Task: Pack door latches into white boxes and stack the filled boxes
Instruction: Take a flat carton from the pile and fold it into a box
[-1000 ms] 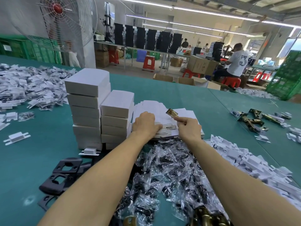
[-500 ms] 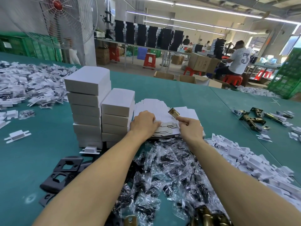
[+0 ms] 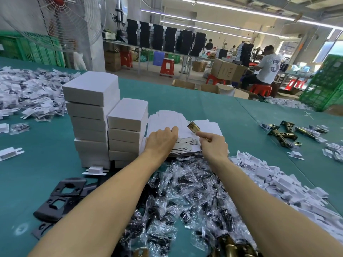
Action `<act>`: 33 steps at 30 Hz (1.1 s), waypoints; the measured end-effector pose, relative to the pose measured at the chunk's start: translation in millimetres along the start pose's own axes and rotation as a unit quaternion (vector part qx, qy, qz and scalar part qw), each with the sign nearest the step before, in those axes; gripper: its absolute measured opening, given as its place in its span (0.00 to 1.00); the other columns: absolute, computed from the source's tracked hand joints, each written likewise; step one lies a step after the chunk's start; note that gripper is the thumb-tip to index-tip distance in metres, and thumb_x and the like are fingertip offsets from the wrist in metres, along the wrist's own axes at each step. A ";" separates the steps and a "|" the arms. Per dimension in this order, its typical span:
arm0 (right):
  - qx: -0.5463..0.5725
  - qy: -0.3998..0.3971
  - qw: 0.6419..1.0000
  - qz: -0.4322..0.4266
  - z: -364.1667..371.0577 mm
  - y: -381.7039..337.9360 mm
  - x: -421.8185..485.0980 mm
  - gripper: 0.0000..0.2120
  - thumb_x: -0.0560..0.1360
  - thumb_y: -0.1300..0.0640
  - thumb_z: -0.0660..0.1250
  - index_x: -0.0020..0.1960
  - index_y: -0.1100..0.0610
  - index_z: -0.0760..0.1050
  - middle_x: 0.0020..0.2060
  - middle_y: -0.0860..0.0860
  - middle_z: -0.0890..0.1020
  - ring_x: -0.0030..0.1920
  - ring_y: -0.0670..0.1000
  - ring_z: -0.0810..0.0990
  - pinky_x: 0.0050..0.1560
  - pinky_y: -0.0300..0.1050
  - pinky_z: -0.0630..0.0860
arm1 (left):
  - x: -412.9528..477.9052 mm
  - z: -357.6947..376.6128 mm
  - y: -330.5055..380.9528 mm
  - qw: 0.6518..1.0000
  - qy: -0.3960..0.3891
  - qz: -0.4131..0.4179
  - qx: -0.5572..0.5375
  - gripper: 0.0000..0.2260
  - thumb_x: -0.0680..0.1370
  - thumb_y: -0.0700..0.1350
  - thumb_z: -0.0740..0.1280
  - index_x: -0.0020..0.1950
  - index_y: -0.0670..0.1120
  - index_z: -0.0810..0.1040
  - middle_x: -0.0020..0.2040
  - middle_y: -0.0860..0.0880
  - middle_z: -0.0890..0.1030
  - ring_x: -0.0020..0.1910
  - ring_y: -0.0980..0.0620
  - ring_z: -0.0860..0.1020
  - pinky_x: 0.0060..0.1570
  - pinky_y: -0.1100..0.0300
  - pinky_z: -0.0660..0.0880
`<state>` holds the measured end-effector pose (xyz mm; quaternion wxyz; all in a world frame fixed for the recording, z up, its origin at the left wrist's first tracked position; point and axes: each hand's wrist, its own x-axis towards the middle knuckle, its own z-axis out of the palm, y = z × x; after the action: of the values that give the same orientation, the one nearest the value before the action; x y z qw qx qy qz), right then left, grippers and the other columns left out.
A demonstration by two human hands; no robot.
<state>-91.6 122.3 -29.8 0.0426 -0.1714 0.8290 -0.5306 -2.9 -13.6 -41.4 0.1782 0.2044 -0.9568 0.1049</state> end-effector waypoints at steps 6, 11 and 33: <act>0.008 0.032 0.999 -0.015 0.3 -3.4 1.5 0.16 0.81 0.61 0.60 0.61 0.49 0.81 0.32 0.47 0.78 0.25 0.45 0.65 0.23 0.35 0.63 | -7.4 -3.1 7.2 0.988 0.052 -0.060 -0.135 0.09 0.82 0.34 0.57 0.60 0.45 0.65 0.39 0.48 0.70 0.36 0.41 0.72 0.33 0.51 0.64; -0.026 0.037 0.998 -0.051 9.0 -16.9 -0.5 0.16 0.82 0.61 0.60 0.62 0.49 0.81 0.33 0.47 0.80 0.25 0.45 0.67 0.26 0.36 0.65 | -23.1 -4.1 18.7 0.935 0.123 -0.190 -0.274 0.08 0.80 0.34 0.52 0.50 0.48 0.61 0.37 0.49 0.66 0.31 0.49 0.65 0.26 0.58 0.52; -0.261 0.006 0.951 -0.167 25.0 -23.4 -13.1 0.16 0.81 0.62 0.60 0.63 0.52 0.80 0.59 0.54 0.83 0.60 0.58 0.78 0.62 0.51 0.75 | -25.2 -4.2 29.3 0.908 0.142 -0.265 -0.291 0.04 0.85 0.46 0.57 0.52 0.51 0.69 0.45 0.48 0.81 0.45 0.47 0.68 0.42 0.52 0.65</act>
<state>-67.4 96.2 -21.1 -0.0981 -0.3093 0.8982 -0.2965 7.3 22.7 -51.0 0.3848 0.3729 -0.8200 -0.2013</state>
